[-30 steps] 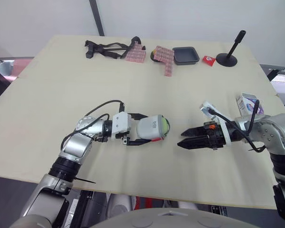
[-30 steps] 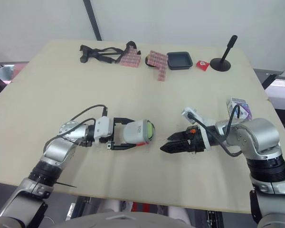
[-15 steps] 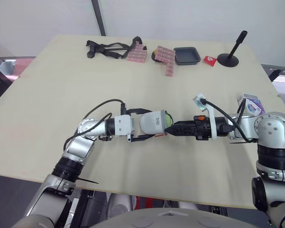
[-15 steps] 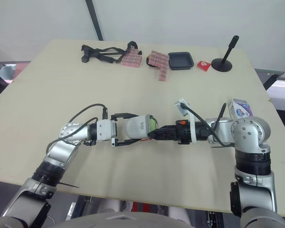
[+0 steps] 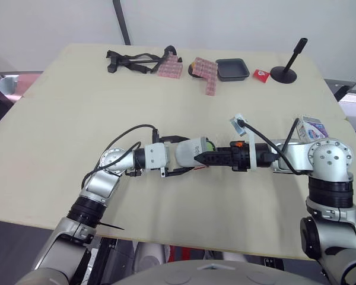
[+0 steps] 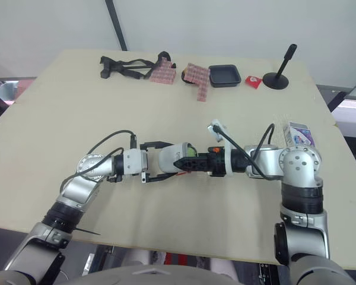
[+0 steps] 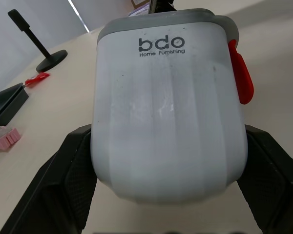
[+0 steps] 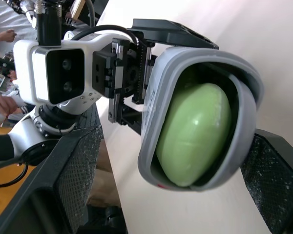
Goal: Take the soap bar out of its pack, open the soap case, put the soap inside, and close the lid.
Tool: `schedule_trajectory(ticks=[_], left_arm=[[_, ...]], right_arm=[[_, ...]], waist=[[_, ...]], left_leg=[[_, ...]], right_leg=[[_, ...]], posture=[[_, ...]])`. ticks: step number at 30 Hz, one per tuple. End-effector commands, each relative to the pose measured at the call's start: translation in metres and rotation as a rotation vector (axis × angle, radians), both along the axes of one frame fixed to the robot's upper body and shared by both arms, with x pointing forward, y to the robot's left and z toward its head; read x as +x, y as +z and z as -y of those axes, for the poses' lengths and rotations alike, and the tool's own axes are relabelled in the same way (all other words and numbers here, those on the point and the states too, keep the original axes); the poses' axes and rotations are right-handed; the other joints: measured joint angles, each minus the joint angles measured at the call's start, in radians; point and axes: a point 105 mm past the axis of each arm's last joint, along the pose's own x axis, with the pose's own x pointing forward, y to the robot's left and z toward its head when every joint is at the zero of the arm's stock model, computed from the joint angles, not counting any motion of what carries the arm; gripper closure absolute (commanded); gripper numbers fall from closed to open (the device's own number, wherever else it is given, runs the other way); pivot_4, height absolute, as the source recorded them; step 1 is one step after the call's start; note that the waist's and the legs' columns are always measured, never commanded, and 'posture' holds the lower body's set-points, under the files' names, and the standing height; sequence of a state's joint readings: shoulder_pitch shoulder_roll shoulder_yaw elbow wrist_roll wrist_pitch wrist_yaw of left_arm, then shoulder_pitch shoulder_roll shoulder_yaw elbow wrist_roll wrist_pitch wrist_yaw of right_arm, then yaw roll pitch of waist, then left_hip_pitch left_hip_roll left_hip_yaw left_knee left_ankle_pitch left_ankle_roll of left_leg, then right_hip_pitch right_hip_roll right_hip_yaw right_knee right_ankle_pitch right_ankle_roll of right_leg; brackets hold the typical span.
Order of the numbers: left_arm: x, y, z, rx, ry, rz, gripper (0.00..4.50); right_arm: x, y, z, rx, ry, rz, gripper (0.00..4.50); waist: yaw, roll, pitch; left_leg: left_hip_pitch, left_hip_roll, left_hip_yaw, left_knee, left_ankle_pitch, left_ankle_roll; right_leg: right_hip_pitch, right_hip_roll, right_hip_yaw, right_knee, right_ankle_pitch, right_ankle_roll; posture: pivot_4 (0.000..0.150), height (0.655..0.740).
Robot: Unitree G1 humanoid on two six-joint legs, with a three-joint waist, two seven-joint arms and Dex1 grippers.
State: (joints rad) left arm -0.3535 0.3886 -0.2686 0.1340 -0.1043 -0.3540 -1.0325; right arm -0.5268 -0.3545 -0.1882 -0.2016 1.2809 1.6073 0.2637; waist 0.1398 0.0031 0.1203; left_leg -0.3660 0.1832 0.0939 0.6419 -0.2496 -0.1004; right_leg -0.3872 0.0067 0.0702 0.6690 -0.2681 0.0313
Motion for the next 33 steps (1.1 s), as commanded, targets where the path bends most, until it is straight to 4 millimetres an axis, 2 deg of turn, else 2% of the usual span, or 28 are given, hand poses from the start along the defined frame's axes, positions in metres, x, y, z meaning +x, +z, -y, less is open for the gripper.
schedule_trajectory(ticks=[1,19,25,27,33], left_arm=[[0.001,0.012,0.003,-0.016,-0.006,0.045,1.05],[0.002,0.014,0.004,-0.022,0.006,0.047,1.05],[0.002,0.014,0.004,-0.023,0.006,0.047,1.05],[0.002,0.014,0.005,-0.023,0.006,0.047,1.05],[0.002,0.014,0.005,-0.020,0.010,0.048,1.05]], right_arm=[[-0.001,0.008,-0.004,0.019,0.015,0.020,0.05],[-0.002,0.003,-0.010,0.013,0.024,0.000,0.05],[-0.001,0.002,-0.010,0.011,0.023,-0.010,1.87],[-0.001,0.000,-0.010,0.006,0.022,-0.014,2.33],[-0.002,-0.003,-0.009,-0.006,0.024,-0.023,2.34]], waist=[[-0.001,0.000,0.000],[-0.002,0.000,0.000],[-0.002,0.000,0.000],[-0.003,0.000,0.000],[-0.002,0.000,0.000]], left_leg=[[0.000,0.000,0.000,0.000,0.000,0.000],[0.000,0.000,0.000,0.000,0.000,0.000],[0.000,0.000,0.000,-0.001,0.000,0.000],[0.000,0.000,0.000,-0.001,0.000,0.000],[0.000,0.000,0.000,-0.001,0.000,0.000]], right_leg=[[0.000,0.000,0.000,0.000,0.000,0.000],[0.000,0.000,-0.001,0.000,0.000,0.000],[0.000,0.000,-0.001,-0.001,0.000,0.000],[0.000,0.000,-0.001,-0.001,0.000,0.000],[0.000,0.000,-0.001,-0.001,0.000,0.000]], posture=[[0.150,0.7400],[0.150,0.7400],[0.150,0.7400],[0.150,0.7400],[0.150,0.7400]])
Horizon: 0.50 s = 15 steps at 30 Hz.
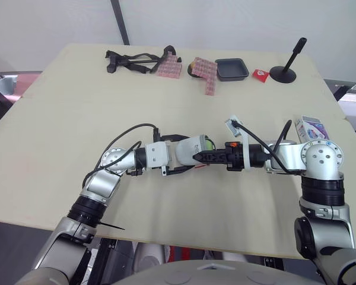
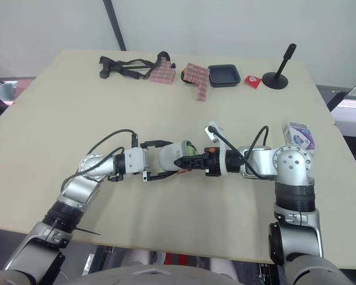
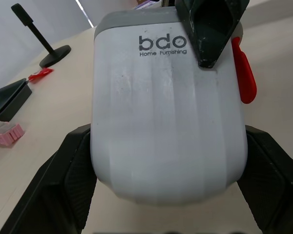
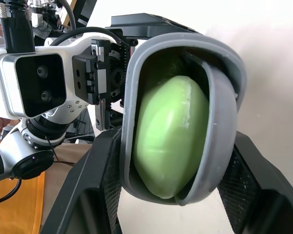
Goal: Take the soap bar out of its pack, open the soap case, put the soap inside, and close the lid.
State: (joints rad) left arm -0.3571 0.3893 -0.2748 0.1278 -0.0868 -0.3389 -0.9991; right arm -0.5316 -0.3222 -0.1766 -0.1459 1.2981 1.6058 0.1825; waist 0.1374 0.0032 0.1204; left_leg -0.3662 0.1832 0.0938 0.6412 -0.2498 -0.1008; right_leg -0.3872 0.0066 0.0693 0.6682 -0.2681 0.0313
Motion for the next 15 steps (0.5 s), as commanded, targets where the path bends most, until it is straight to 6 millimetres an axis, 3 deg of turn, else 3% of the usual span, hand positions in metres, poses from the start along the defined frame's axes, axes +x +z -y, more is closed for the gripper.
schedule_trajectory(ticks=[1,15], left_arm=[[-0.0006,0.0137,0.0034,-0.024,-0.015,0.045,1.05],[0.0001,0.0138,0.0040,-0.022,-0.007,0.063,1.05]], right_arm=[[-0.0077,0.0064,-0.0041,0.009,0.054,0.029,2.34],[-0.0102,0.0077,-0.0030,0.004,0.077,0.038,2.34]], waist=[[0.000,0.000,0.000],[0.000,0.000,0.000]], left_leg=[[0.000,0.000,0.000,0.000,0.000,0.000],[-0.001,0.000,0.000,0.000,0.000,0.000]], right_leg=[[0.000,0.000,0.000,0.000,0.000,0.000],[0.000,0.000,0.000,0.000,0.000,0.000]], posture=[[0.150,0.7400],[0.150,0.7400]])
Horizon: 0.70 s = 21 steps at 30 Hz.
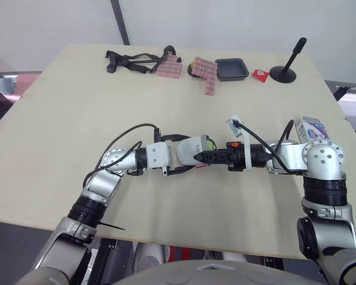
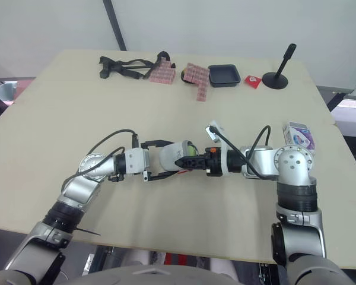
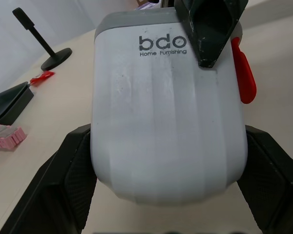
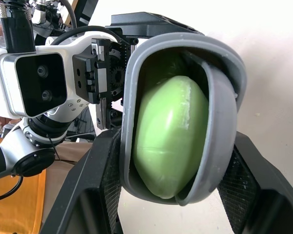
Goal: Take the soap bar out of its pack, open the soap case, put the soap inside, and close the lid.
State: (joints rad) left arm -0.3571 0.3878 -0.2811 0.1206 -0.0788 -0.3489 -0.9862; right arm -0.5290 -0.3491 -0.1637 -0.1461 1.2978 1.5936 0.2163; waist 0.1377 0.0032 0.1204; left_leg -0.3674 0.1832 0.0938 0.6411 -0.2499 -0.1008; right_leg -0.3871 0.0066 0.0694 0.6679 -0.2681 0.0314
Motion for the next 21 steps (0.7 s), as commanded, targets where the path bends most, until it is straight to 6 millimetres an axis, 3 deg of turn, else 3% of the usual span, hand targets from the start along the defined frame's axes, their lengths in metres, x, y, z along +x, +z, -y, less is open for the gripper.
schedule_trajectory(ticks=[1,8,10,21], left_arm=[[0.001,0.012,0.002,-0.019,-0.006,0.045,1.05],[0.000,0.010,0.001,-0.026,-0.012,-0.006,1.05],[0.001,0.011,-0.001,-0.038,-0.009,-0.022,0.02],[0.002,0.019,-0.014,-0.049,-0.043,-0.143,0.01]], right_arm=[[-0.009,0.007,-0.006,0.002,0.067,0.037,2.34],[-0.010,0.008,-0.006,0.004,0.069,0.041,2.34],[-0.009,0.008,-0.006,0.007,0.070,0.041,2.34],[-0.006,0.009,-0.002,-0.013,0.050,0.061,2.34]], waist=[[0.000,0.000,0.000],[0.000,0.000,0.000],[0.000,0.000,0.000],[-0.001,0.000,0.000]], left_leg=[[0.000,0.000,0.000,0.000,0.000,0.000],[0.001,0.000,0.000,0.000,0.000,0.000],[0.001,0.000,0.000,0.000,0.000,0.000],[0.001,0.000,0.000,0.000,0.000,0.000]], right_leg=[[0.000,0.000,0.000,0.000,0.000,0.000],[0.000,0.000,0.000,0.000,0.000,0.000],[0.000,0.000,0.000,0.000,0.000,0.000],[0.000,0.000,0.000,0.000,0.000,0.000]], posture=[[0.150,0.7400],[0.150,0.7400],[0.150,0.7400],[0.150,0.7400]])
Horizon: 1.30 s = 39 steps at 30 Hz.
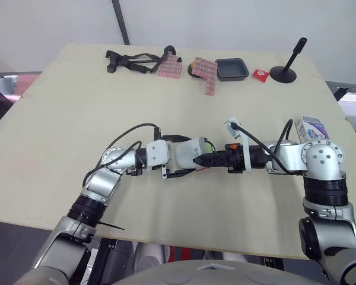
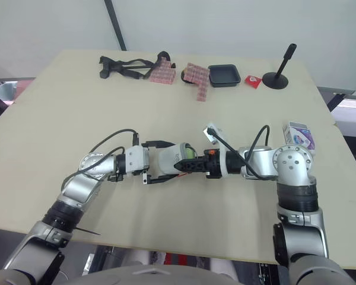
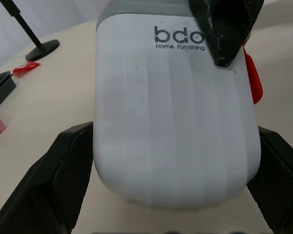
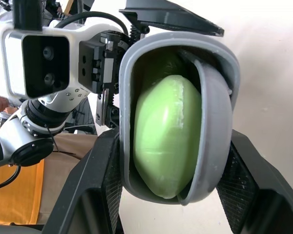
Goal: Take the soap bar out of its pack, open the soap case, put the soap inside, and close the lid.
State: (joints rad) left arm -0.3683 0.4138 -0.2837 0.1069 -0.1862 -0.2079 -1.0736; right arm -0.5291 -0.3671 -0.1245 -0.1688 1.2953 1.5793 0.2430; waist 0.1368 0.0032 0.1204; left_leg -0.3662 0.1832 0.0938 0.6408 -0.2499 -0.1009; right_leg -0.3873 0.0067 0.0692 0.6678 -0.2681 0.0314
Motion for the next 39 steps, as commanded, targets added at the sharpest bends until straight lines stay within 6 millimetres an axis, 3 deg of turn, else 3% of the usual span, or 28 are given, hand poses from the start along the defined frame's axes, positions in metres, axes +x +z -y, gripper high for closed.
schedule_trajectory(ticks=[1,7,13,18,25,39], left_arm=[[0.004,0.023,-0.011,-0.049,0.001,-0.012,0.01],[0.004,0.029,-0.025,-0.029,-0.022,-0.264,0.01],[0.009,0.042,-0.021,-0.001,-0.020,-0.415,0.01],[0.006,0.052,-0.002,0.033,-0.056,-0.392,0.01],[0.009,0.051,0.017,0.085,-0.075,-0.273,0.01],[0.005,0.045,0.042,0.119,-0.119,-0.230,0.01]], right_arm=[[-0.001,0.009,0.002,-0.009,0.015,0.051,2.34],[0.005,0.013,0.013,-0.189,0.056,0.205,2.34],[0.011,0.020,0.020,-0.400,0.177,0.456,2.34],[0.015,0.030,0.020,-0.563,0.328,0.670,2.34],[0.016,0.037,0.010,-0.678,0.488,0.833,2.34],[0.018,0.034,-0.002,-0.740,0.608,0.883,2.34]], waist=[[0.000,0.000,0.000],[0.002,0.001,0.000],[0.000,0.001,0.001],[0.002,0.001,0.001],[0.003,0.001,0.001],[0.000,0.001,0.001]], left_leg=[[0.000,0.000,0.000,0.000,0.000,0.000],[0.001,0.000,0.000,0.000,0.000,0.000],[-0.002,0.000,0.000,-0.001,0.000,0.000],[-0.006,0.000,0.000,-0.001,0.000,-0.001],[-0.007,0.000,0.000,-0.001,-0.001,-0.001],[-0.006,0.000,0.000,0.000,0.000,0.000]], right_leg=[[0.000,0.000,0.000,0.000,0.000,0.000],[0.000,0.000,-0.001,0.000,0.000,0.000],[0.000,0.000,0.001,-0.001,0.000,0.000],[0.000,0.004,0.001,-0.003,0.000,0.000],[0.000,0.005,0.001,-0.003,0.000,0.000],[0.000,0.005,0.002,0.000,0.000,0.000]], posture=[[0.150,0.7400],[0.150,0.7400],[0.150,0.7400],[0.150,0.7400],[0.150,0.7400],[0.150,0.7400]])
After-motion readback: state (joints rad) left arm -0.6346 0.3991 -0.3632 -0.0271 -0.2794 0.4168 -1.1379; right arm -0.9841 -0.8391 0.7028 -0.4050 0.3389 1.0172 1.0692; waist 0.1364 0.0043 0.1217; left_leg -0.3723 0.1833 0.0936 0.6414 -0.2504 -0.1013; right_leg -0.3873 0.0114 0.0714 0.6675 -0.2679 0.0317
